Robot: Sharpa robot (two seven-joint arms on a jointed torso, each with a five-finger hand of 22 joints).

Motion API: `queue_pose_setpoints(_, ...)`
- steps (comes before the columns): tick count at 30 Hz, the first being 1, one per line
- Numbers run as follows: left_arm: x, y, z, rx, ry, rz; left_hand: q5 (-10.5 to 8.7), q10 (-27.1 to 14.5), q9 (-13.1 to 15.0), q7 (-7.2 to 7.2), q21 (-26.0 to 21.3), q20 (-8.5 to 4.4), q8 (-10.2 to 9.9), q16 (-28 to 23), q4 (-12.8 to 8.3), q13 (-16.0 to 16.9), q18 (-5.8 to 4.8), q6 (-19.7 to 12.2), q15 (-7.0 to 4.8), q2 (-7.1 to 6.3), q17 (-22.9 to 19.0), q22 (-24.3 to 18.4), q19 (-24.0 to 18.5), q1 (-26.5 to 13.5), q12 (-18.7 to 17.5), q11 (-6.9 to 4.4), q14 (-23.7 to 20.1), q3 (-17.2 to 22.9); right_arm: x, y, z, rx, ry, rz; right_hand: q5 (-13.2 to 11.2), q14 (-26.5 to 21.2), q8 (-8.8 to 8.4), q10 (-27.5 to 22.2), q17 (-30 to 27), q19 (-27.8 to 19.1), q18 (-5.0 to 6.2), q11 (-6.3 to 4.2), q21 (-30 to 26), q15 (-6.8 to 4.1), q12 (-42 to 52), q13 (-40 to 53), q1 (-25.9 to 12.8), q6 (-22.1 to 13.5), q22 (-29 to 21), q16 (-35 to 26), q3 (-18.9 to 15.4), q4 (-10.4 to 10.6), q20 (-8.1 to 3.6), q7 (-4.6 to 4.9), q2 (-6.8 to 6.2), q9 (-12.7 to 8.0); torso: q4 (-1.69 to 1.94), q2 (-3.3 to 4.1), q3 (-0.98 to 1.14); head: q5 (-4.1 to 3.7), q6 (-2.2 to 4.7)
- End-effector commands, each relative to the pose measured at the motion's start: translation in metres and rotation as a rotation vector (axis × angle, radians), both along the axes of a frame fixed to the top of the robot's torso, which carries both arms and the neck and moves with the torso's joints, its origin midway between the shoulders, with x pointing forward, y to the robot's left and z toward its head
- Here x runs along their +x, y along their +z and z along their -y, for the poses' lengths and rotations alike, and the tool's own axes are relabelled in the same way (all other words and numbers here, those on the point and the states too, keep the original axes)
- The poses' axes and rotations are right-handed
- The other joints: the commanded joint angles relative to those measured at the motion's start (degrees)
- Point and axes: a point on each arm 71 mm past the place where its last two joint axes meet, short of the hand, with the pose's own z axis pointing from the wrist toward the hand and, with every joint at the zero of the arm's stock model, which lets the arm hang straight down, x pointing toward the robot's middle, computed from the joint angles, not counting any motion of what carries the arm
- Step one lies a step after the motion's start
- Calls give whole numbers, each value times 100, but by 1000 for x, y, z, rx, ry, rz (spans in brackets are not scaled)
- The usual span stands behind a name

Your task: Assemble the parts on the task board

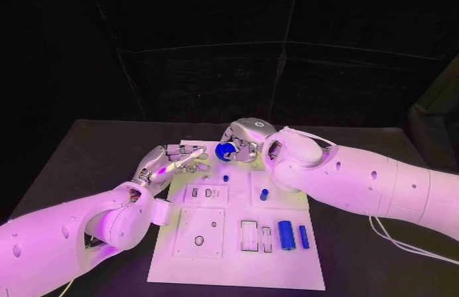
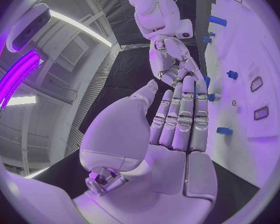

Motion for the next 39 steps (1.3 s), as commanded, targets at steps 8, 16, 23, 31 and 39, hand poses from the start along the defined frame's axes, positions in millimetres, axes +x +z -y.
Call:
queue_pose_setpoints(8,0,2,2,-3,-16,6,3,-17,-2,27,-23,0,-41,-42,-34,-7,74,-26,51,65,13,-9,52,8,-25,13,-4,34,9,-10,-12,-64,3,-40,-34,274,-16,23,-8,42,-92,14,20,-1,-5,-14,-91,281,4,6,43,-10,0,-59,3,201,-9,0,11,11,-44)
queue_pose_setpoints(16,0,3,2,-3,-16,7,3,-17,-2,27,-23,0,-41,-42,-34,-7,74,-26,51,65,13,-9,52,8,-25,13,-4,34,11,-16,-18,-88,-3,-47,-40,259,-80,-65,-64,12,-84,40,1,18,-147,-132,-190,199,-43,-30,69,-40,14,-27,-53,192,-23,-3,15,18,-63)
queue_pose_setpoints(23,0,3,1,-3,-15,7,3,-17,-2,27,-23,0,-41,-42,-34,-7,74,-26,51,65,13,-9,52,8,-25,13,-4,34,13,-17,-19,-90,-6,-38,-48,241,-268,-319,-125,-41,-72,148,-38,108,-553,-495,-507,-289,-119,-79,-149,-31,91,86,-298,176,-25,-5,14,21,-72)
queue_pose_setpoints(31,0,3,1,-2,-16,6,3,-17,-2,27,-23,0,-41,-42,-34,-7,74,-26,51,65,13,-9,52,8,-25,13,-4,34,16,-18,-18,-92,-19,-37,-26,223,-258,-569,-191,-88,-56,244,-72,191,-906,-827,-661,-834,-195,-133,-593,72,177,184,-321,187,-19,-6,15,11,-66)
queue_pose_setpoints(39,1,3,1,-1,-15,5,3,-17,-2,27,-23,0,-41,-42,-34,-7,74,-26,51,65,13,-9,52,8,-25,13,-4,34,16,-23,-16,-120,1,-92,119,226,-206,-532,-178,-90,-53,249,-72,203,-786,-740,-945,-654,-195,-143,-1420,533,199,173,-163,220,-28,-3,18,17,-98)
